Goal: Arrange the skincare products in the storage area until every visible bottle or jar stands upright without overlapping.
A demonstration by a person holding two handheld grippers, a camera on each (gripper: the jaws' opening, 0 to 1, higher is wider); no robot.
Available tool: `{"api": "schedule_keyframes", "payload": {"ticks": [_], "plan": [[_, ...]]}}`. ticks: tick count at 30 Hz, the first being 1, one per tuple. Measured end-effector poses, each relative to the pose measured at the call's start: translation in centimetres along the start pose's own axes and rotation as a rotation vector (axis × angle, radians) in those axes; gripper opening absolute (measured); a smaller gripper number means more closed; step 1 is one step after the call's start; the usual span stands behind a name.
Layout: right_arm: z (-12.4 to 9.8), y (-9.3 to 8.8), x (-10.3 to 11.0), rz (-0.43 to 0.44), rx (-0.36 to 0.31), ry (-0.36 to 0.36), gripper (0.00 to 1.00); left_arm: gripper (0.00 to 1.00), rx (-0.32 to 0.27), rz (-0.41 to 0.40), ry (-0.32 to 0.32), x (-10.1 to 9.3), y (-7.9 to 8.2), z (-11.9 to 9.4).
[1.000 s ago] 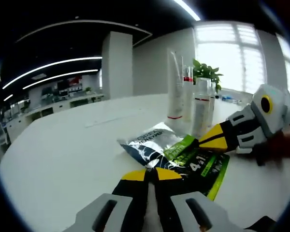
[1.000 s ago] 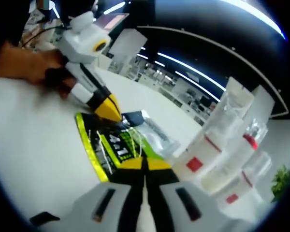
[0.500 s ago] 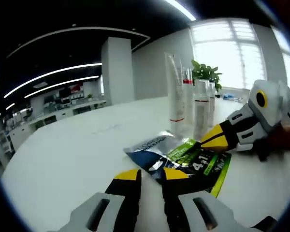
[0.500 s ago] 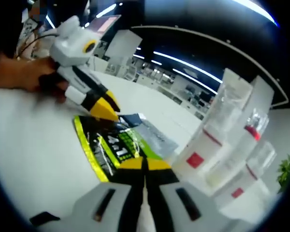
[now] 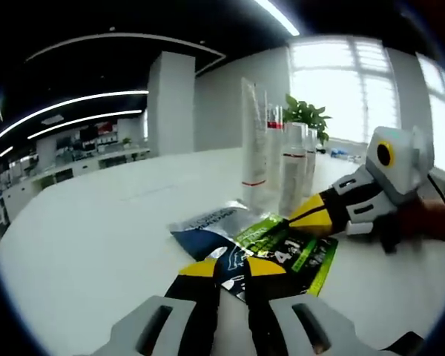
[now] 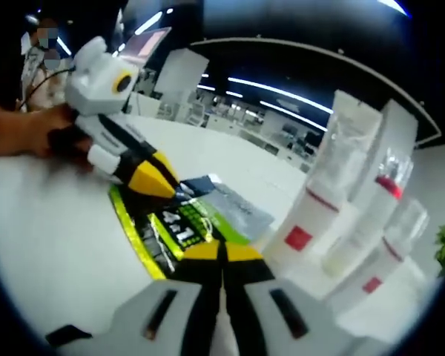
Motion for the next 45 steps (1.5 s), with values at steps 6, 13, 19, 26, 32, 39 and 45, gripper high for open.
{"api": "schedule_keyframes", "payload": {"ticks": [6, 13, 19, 26, 32, 39, 45], "plan": [[0.1, 0.0, 0.1, 0.018, -0.011, 0.011, 0.00, 0.13, -0.005, 0.020, 0.002, 0.0, 0.0, 0.1], [-0.6, 0.7, 0.3, 0.013, -0.080, 0.012, 0.00, 0.13, -0.066, 0.049, -0.015, 0.4, 0.7, -0.3], [-0.8, 1.0, 0.4, 0.020, -0.105, 0.022, 0.00, 0.13, -0.118, 0.051, -0.015, 0.3, 1.2, -0.8], [-1.9, 1.8, 0.4, 0.148, -0.224, 0.071, 0.06, 0.13, -0.237, 0.082, -0.004, -0.3, 2.5, -2.3], [-2.3, 2.2, 0.9, 0.158, -0.256, 0.104, 0.10, 0.16, -0.244, 0.092, -0.007, -0.9, 2.4, -2.5], [-2.9, 2.6, 0.7, 0.192, -0.301, 0.115, 0.13, 0.17, -0.267, 0.127, 0.004, -1.5, 2.8, -3.2], [-3.3, 3.4, 0.4, 0.221, -0.363, 0.125, 0.16, 0.19, -0.335, 0.178, 0.025, -2.2, 4.5, -4.5]]}}
Point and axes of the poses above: the point that each gripper's makers call its tool centre point, and the gripper's own axes: z roughly forward along the fingers, x roughly to its left, y roughly out of its top, the point moved 7 cm from there along -z, roughly backward along the fingers, and after that the axes turned 5 degrees about y, right-handed, at the moved point
